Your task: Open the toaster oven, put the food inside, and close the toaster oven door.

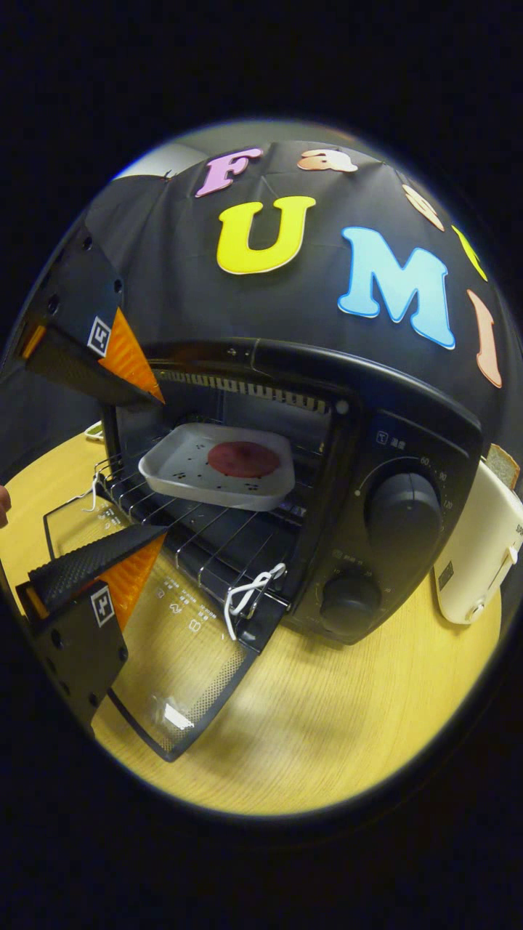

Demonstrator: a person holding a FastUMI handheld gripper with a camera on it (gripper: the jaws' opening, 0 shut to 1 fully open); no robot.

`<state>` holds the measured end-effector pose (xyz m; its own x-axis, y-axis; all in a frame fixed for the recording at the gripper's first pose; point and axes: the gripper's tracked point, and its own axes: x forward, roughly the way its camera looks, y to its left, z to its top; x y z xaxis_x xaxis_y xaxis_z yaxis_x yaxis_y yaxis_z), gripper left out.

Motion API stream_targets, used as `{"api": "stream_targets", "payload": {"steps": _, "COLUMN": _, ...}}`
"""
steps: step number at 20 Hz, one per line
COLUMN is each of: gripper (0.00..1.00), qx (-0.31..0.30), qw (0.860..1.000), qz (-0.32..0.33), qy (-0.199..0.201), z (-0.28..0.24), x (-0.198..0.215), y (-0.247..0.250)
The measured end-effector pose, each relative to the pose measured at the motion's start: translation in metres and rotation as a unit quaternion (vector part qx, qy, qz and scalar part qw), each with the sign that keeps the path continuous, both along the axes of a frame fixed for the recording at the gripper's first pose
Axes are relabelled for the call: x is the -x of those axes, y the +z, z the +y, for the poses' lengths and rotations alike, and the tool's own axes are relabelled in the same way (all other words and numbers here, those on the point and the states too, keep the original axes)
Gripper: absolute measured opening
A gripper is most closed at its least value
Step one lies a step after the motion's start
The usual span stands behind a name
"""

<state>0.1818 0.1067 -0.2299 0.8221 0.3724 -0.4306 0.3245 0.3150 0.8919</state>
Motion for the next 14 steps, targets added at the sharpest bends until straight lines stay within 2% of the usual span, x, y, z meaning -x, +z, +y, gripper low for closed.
{"api": "stream_targets", "payload": {"steps": 3, "gripper": 0.98, "qx": 0.043, "qw": 0.999, "qz": -0.009, "qy": 0.032, "z": 0.0, "x": 0.022, "y": 0.001}}
{"api": "stream_targets", "payload": {"steps": 6, "gripper": 0.97, "qx": 0.089, "qw": 0.992, "qz": 0.006, "qy": 0.09, "z": 0.008, "x": 0.052, "y": -0.008}}
{"api": "stream_targets", "payload": {"steps": 9, "gripper": 0.98, "qx": 0.17, "qw": 0.975, "qz": 0.005, "qy": 0.145, "z": 0.006, "x": 0.08, "y": -0.017}}
{"api": "stream_targets", "payload": {"steps": 14, "gripper": 0.98, "qx": 0.277, "qw": 0.935, "qz": -0.008, "qy": 0.22, "z": 0.013, "x": 0.112, "y": -0.024}}
